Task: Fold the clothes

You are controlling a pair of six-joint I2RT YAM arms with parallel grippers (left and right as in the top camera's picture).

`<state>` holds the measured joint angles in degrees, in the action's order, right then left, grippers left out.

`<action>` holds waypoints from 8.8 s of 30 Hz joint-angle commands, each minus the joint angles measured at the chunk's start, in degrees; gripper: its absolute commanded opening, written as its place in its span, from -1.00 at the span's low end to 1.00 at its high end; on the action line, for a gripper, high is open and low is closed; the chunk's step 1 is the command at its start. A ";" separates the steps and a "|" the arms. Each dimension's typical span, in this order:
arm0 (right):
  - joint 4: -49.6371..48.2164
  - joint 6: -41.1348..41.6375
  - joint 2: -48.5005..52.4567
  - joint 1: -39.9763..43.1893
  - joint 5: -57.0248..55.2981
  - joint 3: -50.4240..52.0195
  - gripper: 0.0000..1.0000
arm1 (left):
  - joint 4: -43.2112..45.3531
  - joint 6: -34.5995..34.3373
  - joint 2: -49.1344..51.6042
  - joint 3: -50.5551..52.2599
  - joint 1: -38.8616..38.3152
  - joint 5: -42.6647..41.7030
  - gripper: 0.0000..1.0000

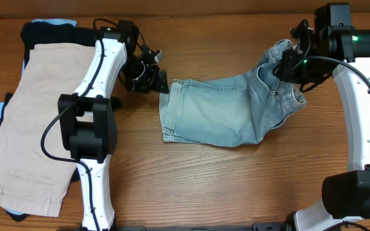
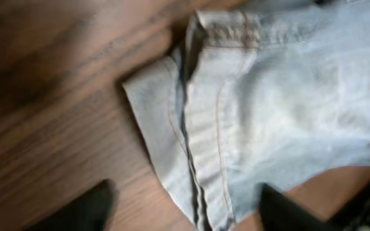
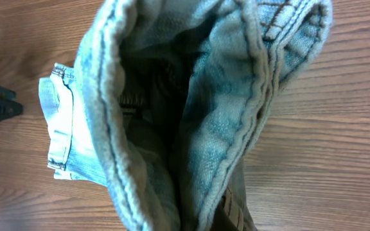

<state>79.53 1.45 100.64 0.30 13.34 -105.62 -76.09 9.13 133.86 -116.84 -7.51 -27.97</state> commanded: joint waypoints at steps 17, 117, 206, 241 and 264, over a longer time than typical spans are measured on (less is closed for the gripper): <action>0.22 -0.20 -0.42 0.11 1.73 -0.35 -0.92 | 24.81 -19.61 -12.48 30.12 -5.01 1.68 -0.91; -36.09 28.79 6.80 -4.87 -21.51 37.44 0.91 | 4.33 -14.67 -21.11 7.34 7.04 11.87 0.69; -113.22 48.06 34.27 14.29 -18.16 24.83 -0.04 | 8.20 -14.93 -21.05 7.93 2.43 13.60 0.66; -53.59 36.22 -38.34 14.78 5.40 24.50 1.00 | 7.13 -14.88 -21.05 7.93 2.45 14.91 1.00; -43.67 36.22 -45.22 13.00 5.62 27.15 1.00 | 7.15 -14.88 -21.05 7.93 2.45 14.91 1.00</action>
<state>34.02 38.13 57.01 14.85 18.26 -80.25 -69.01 -6.85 113.99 -108.42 -4.54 -13.58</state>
